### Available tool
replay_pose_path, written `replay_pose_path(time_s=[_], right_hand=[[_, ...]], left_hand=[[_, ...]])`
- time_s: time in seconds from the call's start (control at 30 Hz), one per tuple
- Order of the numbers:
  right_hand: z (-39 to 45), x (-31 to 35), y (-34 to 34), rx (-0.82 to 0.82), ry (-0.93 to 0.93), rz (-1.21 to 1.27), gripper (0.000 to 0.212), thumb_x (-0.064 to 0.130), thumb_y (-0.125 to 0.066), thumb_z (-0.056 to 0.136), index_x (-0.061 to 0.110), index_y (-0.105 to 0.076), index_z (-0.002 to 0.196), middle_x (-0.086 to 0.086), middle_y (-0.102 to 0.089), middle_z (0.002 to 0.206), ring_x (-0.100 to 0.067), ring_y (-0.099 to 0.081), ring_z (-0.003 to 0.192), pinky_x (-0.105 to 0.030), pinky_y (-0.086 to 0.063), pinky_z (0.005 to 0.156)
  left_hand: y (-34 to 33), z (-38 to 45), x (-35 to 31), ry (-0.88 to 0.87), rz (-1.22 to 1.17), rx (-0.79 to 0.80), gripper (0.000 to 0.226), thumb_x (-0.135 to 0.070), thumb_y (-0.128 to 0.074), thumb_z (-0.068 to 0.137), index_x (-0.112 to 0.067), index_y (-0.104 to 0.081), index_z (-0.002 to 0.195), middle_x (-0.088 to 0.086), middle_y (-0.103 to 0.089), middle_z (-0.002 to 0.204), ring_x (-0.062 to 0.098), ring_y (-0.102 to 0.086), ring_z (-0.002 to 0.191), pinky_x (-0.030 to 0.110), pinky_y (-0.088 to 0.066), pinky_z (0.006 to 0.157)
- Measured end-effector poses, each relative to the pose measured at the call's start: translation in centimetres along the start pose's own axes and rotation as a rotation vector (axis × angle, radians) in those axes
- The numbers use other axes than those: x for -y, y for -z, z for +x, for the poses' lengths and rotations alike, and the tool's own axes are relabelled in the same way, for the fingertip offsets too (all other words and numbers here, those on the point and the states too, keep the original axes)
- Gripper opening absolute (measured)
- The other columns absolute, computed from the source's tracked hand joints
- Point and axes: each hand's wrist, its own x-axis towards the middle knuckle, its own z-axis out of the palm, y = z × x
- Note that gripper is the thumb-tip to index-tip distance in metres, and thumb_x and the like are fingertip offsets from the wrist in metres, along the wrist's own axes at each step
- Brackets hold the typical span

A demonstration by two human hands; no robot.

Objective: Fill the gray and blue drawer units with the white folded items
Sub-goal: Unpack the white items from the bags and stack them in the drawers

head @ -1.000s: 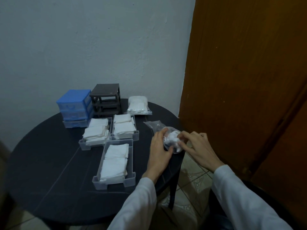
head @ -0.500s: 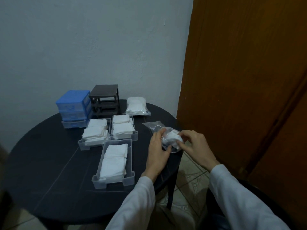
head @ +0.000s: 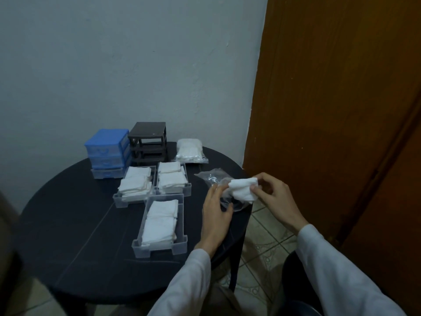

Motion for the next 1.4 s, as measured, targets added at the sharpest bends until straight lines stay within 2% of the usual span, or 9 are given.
replay_pose_path(time_s=[0.23, 0.33, 0.5, 0.67, 0.87, 0.97, 1.23, 1.3, 1.4], right_hand=[[0.8, 2.2, -1.4, -0.003, -0.031, 0.233, 0.019, 0.006, -0.057, 0.089, 0.018, -0.053, 0.103, 0.001, -0.059, 0.089, 0.002, -0.058, 0.076, -0.013, -0.048, 0.062], [1.2, 3.3, -3.4, 0.047, -0.052, 0.252, 0.021, 0.007, -0.057, 0.089, 0.02, -0.048, 0.103, -0.003, -0.057, 0.087, -0.011, -0.057, 0.078, -0.022, -0.049, 0.068], [1.8, 5.1, -7.7, 0.167, -0.011, 0.198, 0.012, 0.007, -0.057, 0.089, 0.017, -0.052, 0.093, -0.008, -0.057, 0.092, -0.014, -0.054, 0.078, -0.018, -0.047, 0.068], [2.6, 6.4, -11.2, 0.266, -0.013, 0.272, 0.014, -0.001, -0.057, 0.086, 0.011, -0.052, 0.093, -0.009, -0.052, 0.086, -0.018, -0.047, 0.072, -0.021, -0.043, 0.067], [3.2, 6.8, -13.9, 0.302, -0.041, 0.193, 0.015, 0.0, -0.059, 0.084, 0.013, -0.053, 0.089, 0.001, -0.054, 0.075, -0.005, -0.046, 0.061, -0.01, -0.039, 0.059], [3.2, 6.8, -14.4, 0.329, 0.01, 0.024, 0.015, 0.0, -0.058, 0.084, 0.015, -0.059, 0.086, -0.001, -0.052, 0.072, -0.006, -0.043, 0.06, -0.007, -0.036, 0.056], [2.4, 7.3, -15.1, 0.268, 0.279, -0.528, 0.017, 0.026, -0.056, 0.089, 0.02, -0.067, 0.1, 0.004, -0.047, 0.11, -0.01, -0.044, 0.104, -0.032, -0.039, 0.092], [1.9, 7.9, -14.9, 0.204, 0.331, -0.555, 0.021, 0.027, -0.052, 0.092, 0.02, -0.065, 0.105, 0.004, -0.051, 0.111, -0.01, -0.044, 0.106, -0.03, -0.036, 0.094], [0.7, 9.0, -14.7, 0.33, 0.332, -0.446, 0.035, 0.028, -0.042, 0.098, 0.016, -0.051, 0.129, 0.001, -0.049, 0.131, -0.012, -0.044, 0.12, -0.024, -0.035, 0.098]], left_hand=[[4.0, -1.3, -1.6, -0.004, 0.021, -0.092, 0.041, 0.005, -0.056, 0.083, -0.017, -0.056, 0.117, -0.009, -0.05, 0.12, -0.004, -0.041, 0.111, -0.003, -0.023, 0.092], [7.4, -1.0, -1.4, 0.022, 0.04, -0.116, 0.037, 0.004, -0.054, 0.084, -0.02, -0.059, 0.112, -0.01, -0.055, 0.113, -0.002, -0.047, 0.104, 0.001, -0.03, 0.086], [13.2, -0.3, 1.5, 0.12, 0.037, -0.143, 0.036, 0.005, -0.05, 0.085, -0.023, -0.061, 0.106, -0.005, -0.061, 0.11, 0.006, -0.055, 0.103, 0.01, -0.039, 0.083], [15.8, -0.7, 4.6, 0.228, 0.045, -0.138, 0.026, -0.011, -0.055, 0.092, -0.023, -0.06, 0.114, -0.008, -0.062, 0.111, 0.005, -0.057, 0.1, 0.0, -0.04, 0.071], [15.6, -1.5, 6.2, 0.335, -0.128, -0.083, 0.044, 0.0, -0.052, 0.09, -0.013, -0.051, 0.132, -0.001, -0.058, 0.127, 0.01, -0.054, 0.117, 0.026, -0.043, 0.1], [15.5, -1.4, 6.2, 0.356, -0.17, -0.09, 0.044, 0.002, -0.049, 0.091, -0.01, -0.048, 0.134, -0.003, -0.055, 0.127, 0.008, -0.051, 0.117, 0.023, -0.04, 0.101], [15.4, -1.5, 6.3, 0.362, -0.203, -0.099, 0.041, -0.001, -0.049, 0.093, -0.009, -0.048, 0.133, -0.004, -0.055, 0.123, 0.004, -0.051, 0.112, 0.014, -0.039, 0.092], [15.5, -1.6, 6.2, 0.364, -0.199, -0.096, 0.04, -0.001, -0.049, 0.093, -0.009, -0.049, 0.133, -0.005, -0.055, 0.121, 0.004, -0.051, 0.111, 0.013, -0.039, 0.092], [15.5, -1.6, 6.2, 0.372, -0.206, -0.099, 0.04, -0.002, -0.048, 0.094, -0.01, -0.049, 0.132, -0.002, -0.056, 0.123, 0.005, -0.052, 0.111, 0.016, -0.04, 0.093]])
